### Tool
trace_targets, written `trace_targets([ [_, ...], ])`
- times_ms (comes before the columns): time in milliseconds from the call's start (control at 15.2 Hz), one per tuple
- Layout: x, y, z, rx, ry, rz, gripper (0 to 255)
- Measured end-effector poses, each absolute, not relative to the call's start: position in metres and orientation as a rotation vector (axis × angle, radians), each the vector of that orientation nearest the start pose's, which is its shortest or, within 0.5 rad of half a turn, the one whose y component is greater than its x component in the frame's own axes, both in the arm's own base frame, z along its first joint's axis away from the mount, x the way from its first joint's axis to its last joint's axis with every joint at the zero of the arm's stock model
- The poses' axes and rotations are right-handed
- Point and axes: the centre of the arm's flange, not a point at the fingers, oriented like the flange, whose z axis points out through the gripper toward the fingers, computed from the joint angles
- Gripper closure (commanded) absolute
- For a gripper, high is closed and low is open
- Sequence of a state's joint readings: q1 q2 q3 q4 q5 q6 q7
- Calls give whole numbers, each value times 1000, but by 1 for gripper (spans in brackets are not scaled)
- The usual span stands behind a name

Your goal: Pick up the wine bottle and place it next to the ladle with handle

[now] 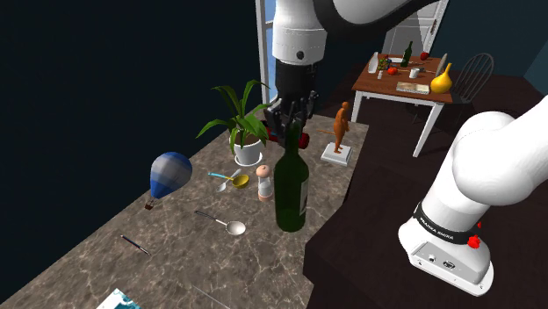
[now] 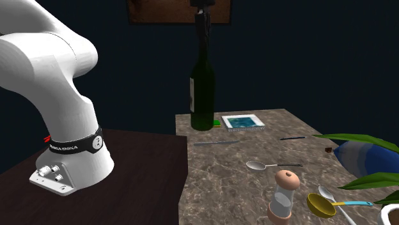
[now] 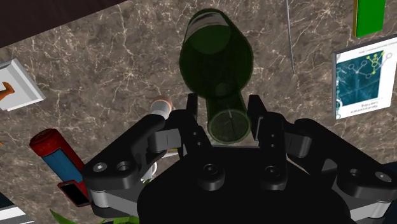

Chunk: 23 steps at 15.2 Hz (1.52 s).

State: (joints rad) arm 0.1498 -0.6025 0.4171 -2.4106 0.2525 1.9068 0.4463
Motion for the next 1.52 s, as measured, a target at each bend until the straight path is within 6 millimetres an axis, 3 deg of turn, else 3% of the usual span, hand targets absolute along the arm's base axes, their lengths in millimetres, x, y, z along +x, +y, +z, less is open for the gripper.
trace_targets([
  [1518,312,238,631,-3102,24,-84,255],
])
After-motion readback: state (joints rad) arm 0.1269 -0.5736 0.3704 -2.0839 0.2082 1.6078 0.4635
